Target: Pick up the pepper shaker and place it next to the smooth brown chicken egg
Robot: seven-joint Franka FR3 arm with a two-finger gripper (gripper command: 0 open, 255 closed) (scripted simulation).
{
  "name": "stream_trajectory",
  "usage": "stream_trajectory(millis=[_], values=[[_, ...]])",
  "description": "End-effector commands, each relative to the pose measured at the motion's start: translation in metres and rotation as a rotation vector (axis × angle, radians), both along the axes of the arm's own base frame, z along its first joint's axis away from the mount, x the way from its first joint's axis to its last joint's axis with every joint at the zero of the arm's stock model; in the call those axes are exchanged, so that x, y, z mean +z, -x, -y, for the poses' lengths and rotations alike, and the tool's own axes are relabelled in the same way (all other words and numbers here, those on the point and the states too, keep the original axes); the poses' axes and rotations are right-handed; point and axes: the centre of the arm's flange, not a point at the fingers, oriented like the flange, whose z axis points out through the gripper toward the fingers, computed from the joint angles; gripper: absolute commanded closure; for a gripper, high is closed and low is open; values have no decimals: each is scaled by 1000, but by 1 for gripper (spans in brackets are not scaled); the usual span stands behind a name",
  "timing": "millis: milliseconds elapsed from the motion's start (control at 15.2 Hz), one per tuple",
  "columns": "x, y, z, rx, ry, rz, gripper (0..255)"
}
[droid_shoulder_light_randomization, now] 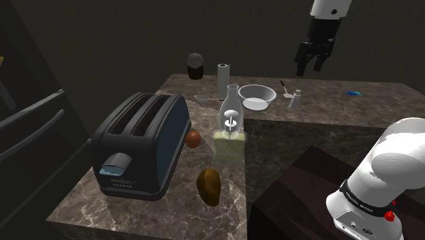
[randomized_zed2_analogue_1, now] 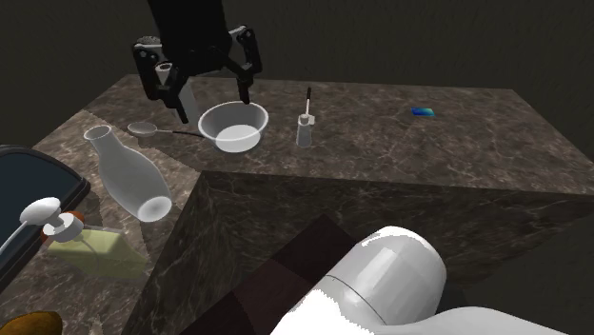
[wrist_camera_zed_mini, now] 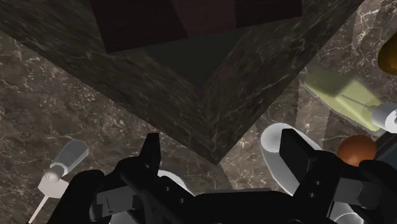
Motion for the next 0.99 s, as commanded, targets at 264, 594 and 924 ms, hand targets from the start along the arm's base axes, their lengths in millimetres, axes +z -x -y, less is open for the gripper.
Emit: stream_trajectory(millis=[264,594,924], values=[[-30,-19,37,-6,14,0,0],[-66,-42,84,-14,32,1,0],[-102,-65,132,-22,50,2,0]])
